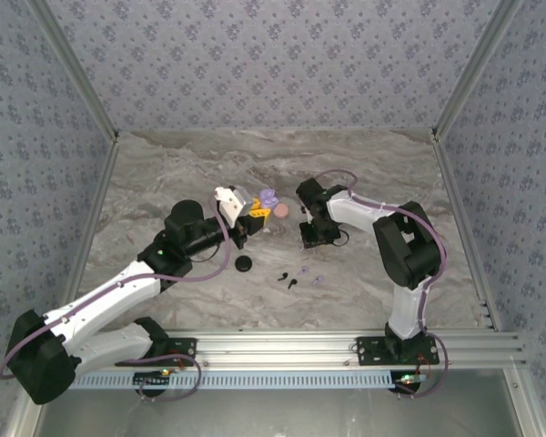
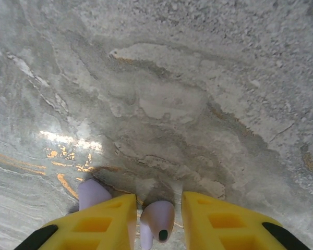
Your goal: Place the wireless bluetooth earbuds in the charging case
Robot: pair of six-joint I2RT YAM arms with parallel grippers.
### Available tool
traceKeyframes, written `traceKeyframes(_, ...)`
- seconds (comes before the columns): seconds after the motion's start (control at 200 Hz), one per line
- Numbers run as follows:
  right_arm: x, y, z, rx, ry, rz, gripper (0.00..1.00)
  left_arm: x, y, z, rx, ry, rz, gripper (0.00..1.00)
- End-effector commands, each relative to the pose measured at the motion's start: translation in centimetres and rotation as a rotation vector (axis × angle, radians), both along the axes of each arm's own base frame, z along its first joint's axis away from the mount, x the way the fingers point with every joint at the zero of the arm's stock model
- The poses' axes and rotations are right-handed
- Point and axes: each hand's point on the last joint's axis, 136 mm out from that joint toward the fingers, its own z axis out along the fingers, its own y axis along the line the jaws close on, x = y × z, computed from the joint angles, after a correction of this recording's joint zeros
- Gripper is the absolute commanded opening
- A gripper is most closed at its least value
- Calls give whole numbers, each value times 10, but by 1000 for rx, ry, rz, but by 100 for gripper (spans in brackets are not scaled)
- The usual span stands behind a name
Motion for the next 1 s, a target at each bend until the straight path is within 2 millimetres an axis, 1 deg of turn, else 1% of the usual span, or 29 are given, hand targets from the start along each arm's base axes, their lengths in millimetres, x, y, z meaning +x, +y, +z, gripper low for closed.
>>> traceKeyframes(0.0,-14,-6,-14,-28,67,-6,30,-2,-1,14,-18,-36,-5,0)
traceKeyframes(0.08,-12,-6,-12,-25,51,-7,26,-2,0,13,-16,-36,-5,0)
traceKeyframes(0.135,-10,-6,-8,-14,31,-7,25,-2,0,13,-17,-34,-5,0)
traceKeyframes(0.2,-1,-3,6,24,-19,-6,23,-2,0,14,-20,-36,-6,0)
traceKeyframes(0.215,-8,-7,2,20,-7,-3,23,-2,-1,14,-20,-36,-7,0)
traceKeyframes(0.29,-2,-7,20,73,-65,-4,22,-2,-1,16,-29,-36,-9,0)
traceKeyframes(0.355,3,-8,42,147,-124,-11,22,-3,-3,17,-43,-36,-17,0)
traceKeyframes(0.38,5,-9,55,184,-156,-18,22,-3,-3,18,-49,-34,-20,0)
traceKeyframes(0.39,5,-10,57,192,-156,-19,22,-3,-4,18,-52,-32,-22,0)
traceKeyframes(0.4,8,-8,64,222,-182,-19,22,-3,-4,18,-55,-33,-25,0)
traceKeyframes(0.415,9,-8,68,239,-193,-21,22,-3,-5,19,-60,-33,-29,0)
traceKeyframes(0.425,10,-8,75,264,-208,-21,22,-3,-6,19,-64,-31,-30,0)
traceKeyframes(0.48,12,-8,104,359,-274,-18,22,-5,-9,22,-86,-28,-53,0)
traceKeyframes(0.495,12,-8,108,376,-284,-16,22,-5,-10,23,-91,-28,-59,0)
traceKeyframes(0.5,13,-8,114,395,-300,-16,22,-5,-11,23,-93,-27,-62,0)
traceKeyframes(0.515,13,-8,120,413,-313,-13,22,-6,-12,23,-99,-25,-68,0)
traceKeyframes(0.52,13,-8,126,433,-326,-9,22,-6,-12,23,-101,-25,-71,0)
traceKeyframes(0.54,14,-8,137,469,-354,-4,22,-6,-14,25,-112,-24,-80,0)
traceKeyframes(0.68,4,-8,220,696,-550,58,24,-9,-23,38,-190,-29,-137,0)
traceKeyframes(0.77,-6,-11,268,810,-677,93,24,-10,-28,44,-228,-31,-167,0)
traceKeyframes(0.859,-15,-8,310,912,-793,132,25,-13,-34,52,-259,-33,-212,0)
traceKeyframes(0.909,-22,-5,330,970,-840,156,25,-14,-37,57,-276,-32,-234,0)
traceKeyframes(0.919,-22,-5,331,974,-845,158,25,-15,-37,58,-279,-34,-238,0)
traceKeyframes(0.959,-27,-2,347,1019,-884,187,25,-17,-38,62,-296,-34,-255,0)
traceKeyframes(0.994,-30,-1,356,1040,-906,205,25,-18,-39,65,-311,-39,-270,0)
